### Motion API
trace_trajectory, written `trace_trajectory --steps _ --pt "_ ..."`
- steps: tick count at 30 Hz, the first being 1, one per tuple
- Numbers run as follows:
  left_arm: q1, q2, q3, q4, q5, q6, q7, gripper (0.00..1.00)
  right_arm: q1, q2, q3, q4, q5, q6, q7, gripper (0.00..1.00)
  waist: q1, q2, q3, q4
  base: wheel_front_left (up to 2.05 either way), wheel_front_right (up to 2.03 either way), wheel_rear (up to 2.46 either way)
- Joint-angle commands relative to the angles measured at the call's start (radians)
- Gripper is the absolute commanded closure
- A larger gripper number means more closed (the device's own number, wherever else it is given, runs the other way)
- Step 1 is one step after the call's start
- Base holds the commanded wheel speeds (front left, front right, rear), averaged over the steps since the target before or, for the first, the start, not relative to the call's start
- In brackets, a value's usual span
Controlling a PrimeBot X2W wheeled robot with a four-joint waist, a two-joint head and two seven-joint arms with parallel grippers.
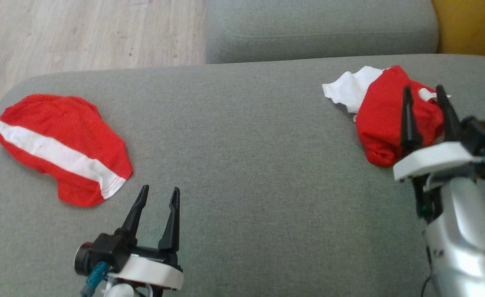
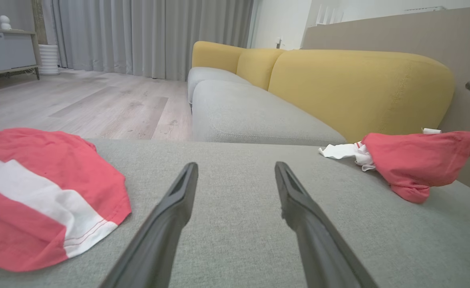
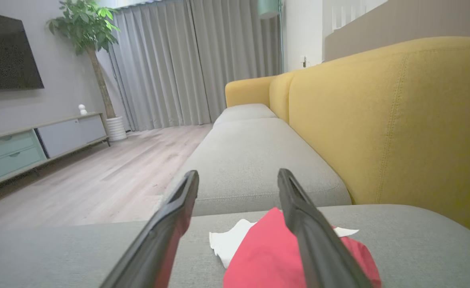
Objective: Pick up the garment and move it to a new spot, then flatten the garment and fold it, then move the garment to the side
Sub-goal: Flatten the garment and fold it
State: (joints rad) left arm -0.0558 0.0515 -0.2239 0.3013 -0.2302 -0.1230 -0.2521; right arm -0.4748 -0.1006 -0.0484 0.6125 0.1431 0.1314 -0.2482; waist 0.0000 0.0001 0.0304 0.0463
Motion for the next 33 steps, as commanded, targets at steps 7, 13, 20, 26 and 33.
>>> trace_trajectory --steps 7,13,20,26,33 --pt "-0.041 -0.001 0.027 -0.074 -0.009 0.001 -0.01 0.0 0.213 0.047 0.065 -0.263 0.021 -0.001 -0.013 0.0 0.0 -0.0001 -0.018 -0.009 0.0 0.0 0.0" --pt "-0.022 -0.001 0.014 -0.093 -0.012 0.0 -0.01 0.0 0.363 0.05 0.098 -0.334 0.086 -0.001 -0.013 0.0 0.0 -0.0001 -0.02 -0.008 0.0 0.0 0.0" --pt "-0.02 -0.001 0.006 -0.091 -0.013 -0.001 -0.01 0.0 0.367 0.05 0.078 -0.358 0.089 -0.001 -0.013 0.0 0.0 -0.0001 -0.016 -0.003 0.0 0.0 0.0" --pt "-0.034 -0.001 -0.011 -0.083 -0.014 -0.002 -0.01 0.0 0.235 0.05 -0.022 -0.309 0.006 -0.001 -0.01 0.0 0.0 -0.0001 0.015 0.023 0.0 0.0 0.0" --pt "-0.06 -0.001 -0.027 -0.066 -0.018 -0.004 -0.01 0.0 -0.015 0.05 -0.221 -0.11 -0.135 -0.001 0.132 0.0 0.0 -0.0001 0.066 0.071 0.0 0.0 0.0"
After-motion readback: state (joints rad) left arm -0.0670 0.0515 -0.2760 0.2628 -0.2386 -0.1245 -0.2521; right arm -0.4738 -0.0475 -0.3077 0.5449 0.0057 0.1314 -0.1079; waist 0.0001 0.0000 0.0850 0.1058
